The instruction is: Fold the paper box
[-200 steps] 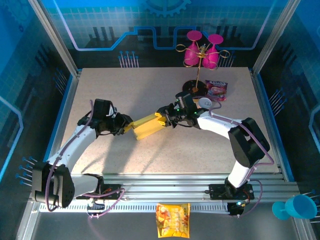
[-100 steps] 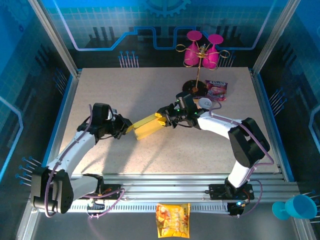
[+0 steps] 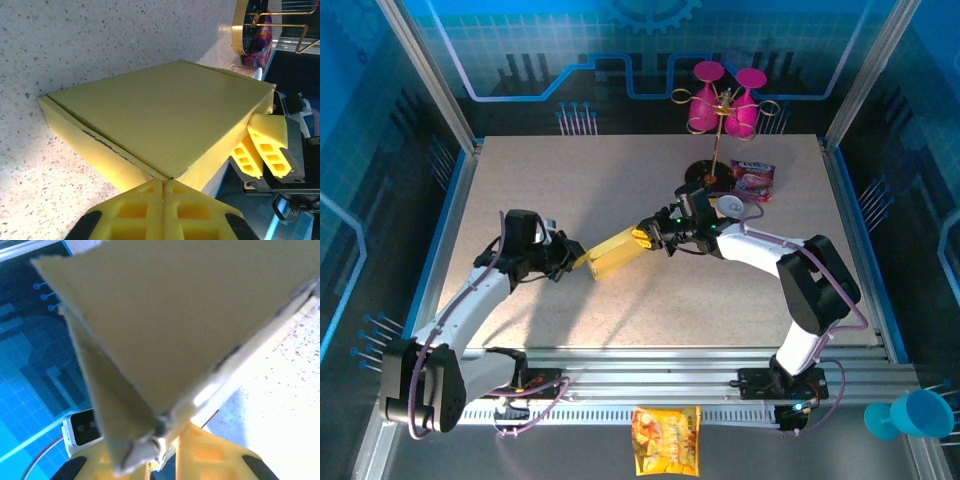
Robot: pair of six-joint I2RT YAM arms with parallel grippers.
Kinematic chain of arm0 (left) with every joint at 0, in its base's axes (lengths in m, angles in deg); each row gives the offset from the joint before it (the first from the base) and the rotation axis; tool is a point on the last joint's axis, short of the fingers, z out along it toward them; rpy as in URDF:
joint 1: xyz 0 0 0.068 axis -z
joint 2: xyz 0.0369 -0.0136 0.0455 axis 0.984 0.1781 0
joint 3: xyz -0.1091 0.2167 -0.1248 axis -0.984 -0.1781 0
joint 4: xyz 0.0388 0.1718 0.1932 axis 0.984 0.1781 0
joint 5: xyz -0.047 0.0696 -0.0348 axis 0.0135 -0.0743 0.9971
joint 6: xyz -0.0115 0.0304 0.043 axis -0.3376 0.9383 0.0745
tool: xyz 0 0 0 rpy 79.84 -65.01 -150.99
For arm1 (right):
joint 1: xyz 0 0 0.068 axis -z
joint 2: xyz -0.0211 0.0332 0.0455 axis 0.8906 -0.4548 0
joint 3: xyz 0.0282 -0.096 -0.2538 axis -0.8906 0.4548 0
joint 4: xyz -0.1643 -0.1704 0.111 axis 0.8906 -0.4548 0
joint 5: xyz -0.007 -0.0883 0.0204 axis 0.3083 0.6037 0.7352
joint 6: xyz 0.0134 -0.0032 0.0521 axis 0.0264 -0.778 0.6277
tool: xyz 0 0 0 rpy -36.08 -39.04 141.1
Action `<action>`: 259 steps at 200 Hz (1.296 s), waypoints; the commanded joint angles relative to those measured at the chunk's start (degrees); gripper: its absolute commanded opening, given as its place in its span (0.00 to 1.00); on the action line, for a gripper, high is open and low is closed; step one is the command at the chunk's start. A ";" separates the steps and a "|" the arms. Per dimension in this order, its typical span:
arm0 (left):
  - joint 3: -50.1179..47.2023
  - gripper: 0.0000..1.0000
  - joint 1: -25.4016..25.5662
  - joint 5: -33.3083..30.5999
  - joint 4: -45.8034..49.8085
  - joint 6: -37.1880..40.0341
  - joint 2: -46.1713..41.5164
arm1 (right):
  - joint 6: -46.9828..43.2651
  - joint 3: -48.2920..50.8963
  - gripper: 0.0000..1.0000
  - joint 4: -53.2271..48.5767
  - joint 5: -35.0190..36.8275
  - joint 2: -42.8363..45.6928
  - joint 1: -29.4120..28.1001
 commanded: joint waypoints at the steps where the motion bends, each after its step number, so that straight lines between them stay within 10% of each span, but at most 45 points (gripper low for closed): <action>1: -2.51 0.05 -0.19 -1.47 7.56 2.93 0.81 | -1.54 3.73 0.14 -6.91 2.90 -2.01 1.18; 73: 4.54 0.36 0.16 -3.93 16.75 6.46 -3.03 | -16.51 3.93 0.21 -8.86 -5.71 -3.32 6.86; 151: 7.50 0.37 0.25 -4.71 18.81 7.10 -3.09 | -37.90 8.90 0.43 -21.80 -9.03 2.67 18.17; 186: 9.83 0.47 0.15 -7.97 18.43 7.79 -3.85 | -45.84 7.24 0.56 -34.23 9.68 16.85 20.08; 191: 10.28 0.51 0.13 -9.28 18.52 7.79 -4.50 | -46.68 7.23 0.66 -35.33 13.68 20.08 20.01; 193: 10.46 0.53 0.15 -9.87 18.49 7.86 -4.82 | -46.97 7.28 0.89 -35.75 15.42 21.37 19.97; 197: 10.63 0.76 0.08 -10.98 18.32 7.75 -5.52 | -47.57 7.48 1.00 -36.31 18.63 24.05 19.97; 203: 10.62 0.99 0.01 -12.41 17.64 7.75 -6.87 | -48.17 7.91 1.00 -37.23 23.54 27.60 19.93; 259: 7.44 0.99 -0.24 -40.86 19.90 9.58 -20.52 | -55.43 17.87 1.00 -35.60 67.97 45.61 19.34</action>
